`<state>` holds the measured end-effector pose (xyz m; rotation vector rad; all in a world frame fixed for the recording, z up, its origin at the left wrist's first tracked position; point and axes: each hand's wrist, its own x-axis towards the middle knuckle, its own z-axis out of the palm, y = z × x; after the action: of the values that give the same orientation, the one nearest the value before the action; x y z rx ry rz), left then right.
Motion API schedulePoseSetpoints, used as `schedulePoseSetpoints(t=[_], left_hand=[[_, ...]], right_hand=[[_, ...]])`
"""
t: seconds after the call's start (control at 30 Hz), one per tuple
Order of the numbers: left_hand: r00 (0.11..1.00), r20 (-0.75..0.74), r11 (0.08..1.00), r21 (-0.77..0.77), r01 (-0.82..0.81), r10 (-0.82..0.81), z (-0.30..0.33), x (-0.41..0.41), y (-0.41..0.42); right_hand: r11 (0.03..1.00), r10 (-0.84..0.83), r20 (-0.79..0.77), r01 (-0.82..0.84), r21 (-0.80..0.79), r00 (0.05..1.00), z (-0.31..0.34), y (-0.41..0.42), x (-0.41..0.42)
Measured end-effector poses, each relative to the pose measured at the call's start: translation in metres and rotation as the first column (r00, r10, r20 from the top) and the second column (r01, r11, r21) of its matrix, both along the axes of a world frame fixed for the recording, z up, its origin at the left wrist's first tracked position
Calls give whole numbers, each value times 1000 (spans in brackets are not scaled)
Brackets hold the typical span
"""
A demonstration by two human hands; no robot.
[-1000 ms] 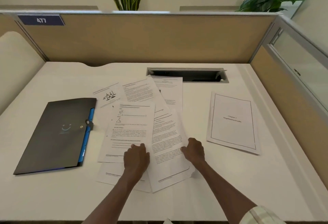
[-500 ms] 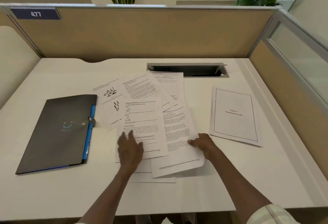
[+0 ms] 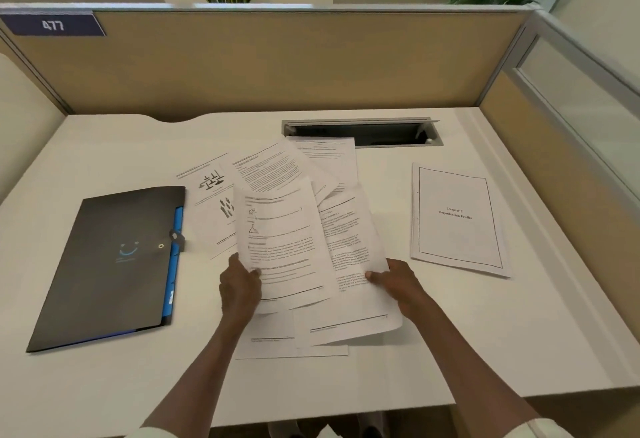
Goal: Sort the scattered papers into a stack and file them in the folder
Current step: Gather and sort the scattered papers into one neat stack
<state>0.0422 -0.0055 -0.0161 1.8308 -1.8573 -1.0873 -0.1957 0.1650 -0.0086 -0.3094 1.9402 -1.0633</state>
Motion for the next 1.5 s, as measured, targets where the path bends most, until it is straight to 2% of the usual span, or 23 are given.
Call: schedulePoseSetpoints(t=[0.13,0.33,0.47,0.6,0.73,0.8,0.9,0.97,1.03,1.17,1.27,1.33,1.4,1.5], left_hand=[[990,-100,994,31,107,-104,2,-3,5],[968,-175,960,181,212,-181,1,-15,26],[958,-127,937,210,280,-258,3,-23,33],[962,-105,946,186,266,-250,10,-31,31],[944,-262,940,222,259,-199,24,-43,22],[870,-453,905,259,337,-194,34,-52,18],[678,-725,841,288,458,-121,49,-66,14],[573,-818,841,282,461,-39,59,-75,9],[534,-846,879,255,403,1,72,-80,5],[518,-849,957,58,285,-103,106,-83,-3],[515,-826,966,-125,224,-227,128,-80,-4],[544,-787,956,-209,206,-290,132,-77,-4],[594,-750,956,-225,187,-292,124,-72,-5],[700,-684,979,-140,151,-206,98,-64,-2]], right_hand=[[1000,-24,53,24,0,998,1,-8,0],[999,-15,90,18,-34,996,5,-15,10],[999,14,-103,-8,51,995,9,-21,12],[993,100,-316,-77,85,943,34,-20,7],[986,153,-466,-164,18,872,77,-13,0],[976,183,-504,-216,-6,844,100,-10,-3],[965,182,-525,-254,-68,832,130,-8,-5],[959,130,-507,-238,-154,852,144,-8,-6],[950,51,-467,-187,-250,883,153,-6,-10],[917,-58,-398,-108,-384,916,155,-5,-23],[893,-91,-333,-72,-445,938,145,-11,-27],[876,-96,-270,-48,-480,958,133,-17,-28],[859,-93,-213,-30,-512,973,118,-22,-26],[886,-65,-189,-31,-463,980,84,-29,-20]])
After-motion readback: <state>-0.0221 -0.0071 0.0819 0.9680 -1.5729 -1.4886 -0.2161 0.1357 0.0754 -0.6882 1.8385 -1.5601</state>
